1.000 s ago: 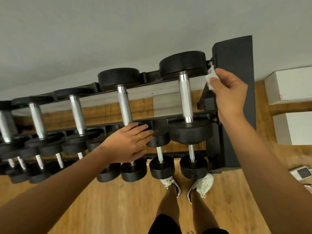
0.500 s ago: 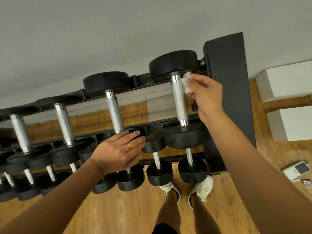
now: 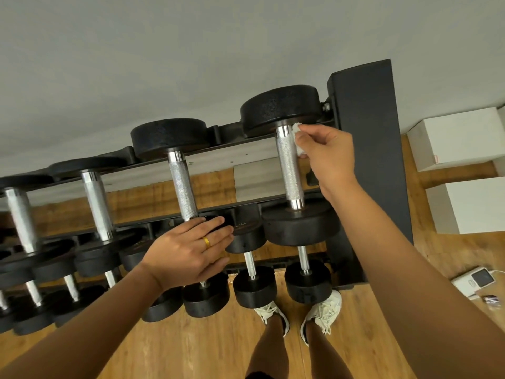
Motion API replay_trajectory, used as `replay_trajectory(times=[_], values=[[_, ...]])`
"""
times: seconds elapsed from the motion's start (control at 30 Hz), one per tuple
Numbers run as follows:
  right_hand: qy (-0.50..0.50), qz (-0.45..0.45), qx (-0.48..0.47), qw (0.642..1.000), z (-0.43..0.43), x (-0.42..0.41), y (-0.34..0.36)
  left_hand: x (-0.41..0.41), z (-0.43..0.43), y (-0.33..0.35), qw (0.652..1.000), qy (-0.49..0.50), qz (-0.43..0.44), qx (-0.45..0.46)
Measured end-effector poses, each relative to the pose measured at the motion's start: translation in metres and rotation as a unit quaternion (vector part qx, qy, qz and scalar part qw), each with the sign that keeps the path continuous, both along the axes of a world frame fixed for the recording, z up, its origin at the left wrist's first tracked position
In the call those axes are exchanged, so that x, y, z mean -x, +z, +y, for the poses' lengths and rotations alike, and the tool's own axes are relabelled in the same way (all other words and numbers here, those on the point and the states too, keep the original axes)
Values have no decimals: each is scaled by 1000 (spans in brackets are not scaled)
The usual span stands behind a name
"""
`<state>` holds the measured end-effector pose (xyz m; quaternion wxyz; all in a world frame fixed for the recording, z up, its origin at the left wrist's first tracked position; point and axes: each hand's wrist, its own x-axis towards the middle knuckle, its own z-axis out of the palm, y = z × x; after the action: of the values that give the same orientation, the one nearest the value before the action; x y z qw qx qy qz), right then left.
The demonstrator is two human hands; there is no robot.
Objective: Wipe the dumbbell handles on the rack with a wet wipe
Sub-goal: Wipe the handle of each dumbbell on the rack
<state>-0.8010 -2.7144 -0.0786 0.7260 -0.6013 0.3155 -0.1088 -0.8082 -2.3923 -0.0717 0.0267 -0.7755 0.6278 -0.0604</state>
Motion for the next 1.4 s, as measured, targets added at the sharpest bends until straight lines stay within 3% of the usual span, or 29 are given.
replay_trajectory(times=[0.17,0.43,1.0,1.2,1.4], values=[[-44,26,-66,996,6,-8,-5,0,0,0,1000,1,-1,-2],[46,36,12,998,-5,20,-5,1,1,-1,1000,2,-8,9],[26,5,27,999,-6,-1,6,1,2,-1,1000,0,1,18],[113,46,120,985,-11,34,4,1,3,-3,1000,4,7,21],[91,30,134,986,-12,17,6,2,2,-4,1000,7,9,28]])
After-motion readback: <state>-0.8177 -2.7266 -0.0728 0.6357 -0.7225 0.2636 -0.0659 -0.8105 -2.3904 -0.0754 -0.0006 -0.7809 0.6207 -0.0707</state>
